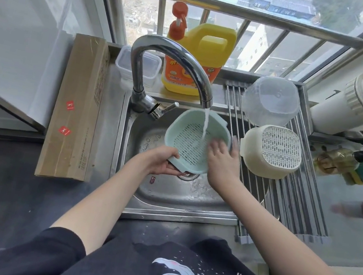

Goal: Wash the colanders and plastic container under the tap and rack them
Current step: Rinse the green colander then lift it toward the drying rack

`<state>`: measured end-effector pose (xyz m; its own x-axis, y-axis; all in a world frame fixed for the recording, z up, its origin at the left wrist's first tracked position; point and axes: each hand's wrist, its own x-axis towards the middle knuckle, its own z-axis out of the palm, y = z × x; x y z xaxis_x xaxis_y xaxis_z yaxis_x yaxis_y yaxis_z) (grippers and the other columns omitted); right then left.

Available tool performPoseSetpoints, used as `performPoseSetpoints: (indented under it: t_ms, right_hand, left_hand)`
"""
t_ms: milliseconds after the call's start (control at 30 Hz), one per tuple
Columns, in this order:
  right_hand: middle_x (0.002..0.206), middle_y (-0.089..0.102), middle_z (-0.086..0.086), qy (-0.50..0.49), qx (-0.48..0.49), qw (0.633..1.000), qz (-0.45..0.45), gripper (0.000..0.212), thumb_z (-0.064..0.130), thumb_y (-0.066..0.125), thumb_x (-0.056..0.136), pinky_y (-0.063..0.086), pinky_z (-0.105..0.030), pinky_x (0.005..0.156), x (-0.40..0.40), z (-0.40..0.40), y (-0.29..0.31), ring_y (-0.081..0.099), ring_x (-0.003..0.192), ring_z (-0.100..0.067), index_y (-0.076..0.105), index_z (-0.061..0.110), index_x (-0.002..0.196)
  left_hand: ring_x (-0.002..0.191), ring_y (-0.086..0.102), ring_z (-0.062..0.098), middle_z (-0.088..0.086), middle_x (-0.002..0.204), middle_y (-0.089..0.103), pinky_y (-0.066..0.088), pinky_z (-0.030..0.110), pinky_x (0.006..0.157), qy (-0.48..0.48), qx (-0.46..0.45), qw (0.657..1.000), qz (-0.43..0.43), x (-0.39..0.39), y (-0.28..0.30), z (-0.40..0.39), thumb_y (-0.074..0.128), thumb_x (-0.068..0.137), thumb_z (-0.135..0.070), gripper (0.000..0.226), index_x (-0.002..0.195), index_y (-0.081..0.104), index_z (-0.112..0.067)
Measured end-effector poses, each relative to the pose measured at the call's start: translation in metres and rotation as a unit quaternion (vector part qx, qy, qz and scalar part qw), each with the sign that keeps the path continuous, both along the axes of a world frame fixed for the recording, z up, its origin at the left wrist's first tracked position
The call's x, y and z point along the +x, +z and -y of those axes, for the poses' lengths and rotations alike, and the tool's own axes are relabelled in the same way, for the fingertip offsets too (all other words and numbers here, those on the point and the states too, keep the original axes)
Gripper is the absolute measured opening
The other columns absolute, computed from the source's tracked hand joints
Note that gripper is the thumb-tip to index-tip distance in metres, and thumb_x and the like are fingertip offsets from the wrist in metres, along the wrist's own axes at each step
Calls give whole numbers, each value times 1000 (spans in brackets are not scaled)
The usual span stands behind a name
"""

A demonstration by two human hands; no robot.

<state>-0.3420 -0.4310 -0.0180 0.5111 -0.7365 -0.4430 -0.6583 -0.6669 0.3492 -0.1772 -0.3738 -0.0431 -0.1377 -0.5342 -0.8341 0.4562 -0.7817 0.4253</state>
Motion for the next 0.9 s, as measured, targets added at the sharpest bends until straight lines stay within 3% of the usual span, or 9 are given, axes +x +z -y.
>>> performPoseSetpoints:
  t_ms: [133, 200, 267, 367, 533, 667, 767, 833, 900]
  right_hand:
    - [158, 17, -9, 37, -22, 998, -49, 77, 33, 48, 89, -15, -66, 107, 0, 13, -3, 0, 148, -19, 11, 9, 152]
    - [149, 38, -6, 68, 25, 996, -44, 64, 29, 52, 86, -21, -63, 106, 2, 21, -5, 11, 146, -19, 34, 15, 146]
    - [135, 55, -4, 80, 92, 992, -38, 38, 26, 56, 86, -17, -61, 110, 1, 27, -5, 20, 144, -18, 59, 24, 124]
    - [126, 62, -2, 116, 120, 986, -10, 19, 32, 60, 87, -15, -58, 112, -2, 35, 3, 33, 139, -18, 70, 28, 103]
    - [105, 66, 10, 145, 187, 971, 15, 33, 51, 64, 80, -11, -51, 114, 2, 44, 19, 54, 115, -10, 67, 30, 105]
    - [104, 68, 6, 90, 281, 953, 62, 32, 46, 71, 76, 13, -42, 118, 1, 47, 17, 57, 110, -16, 69, 27, 102]
    - [104, 67, 3, 94, 230, 965, 87, 25, 41, 69, 80, 31, -33, 110, -9, 39, 9, 55, 112, -18, 72, 25, 98]
    - [112, 67, 4, 122, 148, 975, 109, 20, 29, 62, 87, 21, -31, 113, -19, 30, 6, 49, 122, -17, 70, 26, 105]
    - [124, 62, 5, 127, 87, 980, 127, 33, 13, 54, 90, 1, -36, 117, -33, 21, 1, 38, 133, -18, 64, 26, 119]
  left_hand:
    - [77, 71, 34, 22, 83, 66, 59, 37, 59, -51, 20, 998, 36, -4, 11, 10, 28, 94, 3, 22, 111, 43, 0]
    - [79, 72, 35, 26, 80, 68, 57, 36, 63, -86, 60, 994, 38, 5, 9, 11, 28, 93, 3, 23, 111, 42, 3]
    - [64, 72, 31, 27, 74, 69, 58, 32, 63, -117, 94, 988, 21, 15, 6, 6, 28, 93, 3, 24, 110, 45, 6]
    - [63, 72, 26, 27, 79, 70, 58, 27, 58, -123, 120, 985, -23, 28, -3, 0, 32, 93, 4, 22, 105, 50, 8]
    - [52, 70, 17, 27, 86, 70, 54, 18, 43, -149, 158, 972, -85, 39, -18, -5, 34, 94, -1, 28, 104, 52, 16]
    - [47, 68, 15, 25, 86, 70, 49, 17, 35, -209, 168, 958, -101, 44, -19, -10, 30, 94, -6, 36, 109, 53, 17]
    - [54, 70, 20, 24, 76, 70, 57, 22, 48, -200, 144, 968, -51, 39, -7, -5, 34, 93, -3, 28, 106, 52, 14]
    - [60, 71, 27, 24, 82, 69, 59, 28, 56, -161, 92, 983, 5, 32, -2, 3, 34, 92, 1, 21, 107, 48, 6]
    - [65, 70, 30, 22, 89, 65, 59, 32, 57, -143, 48, 987, 49, 26, 0, 10, 33, 92, 2, 24, 114, 41, 2]
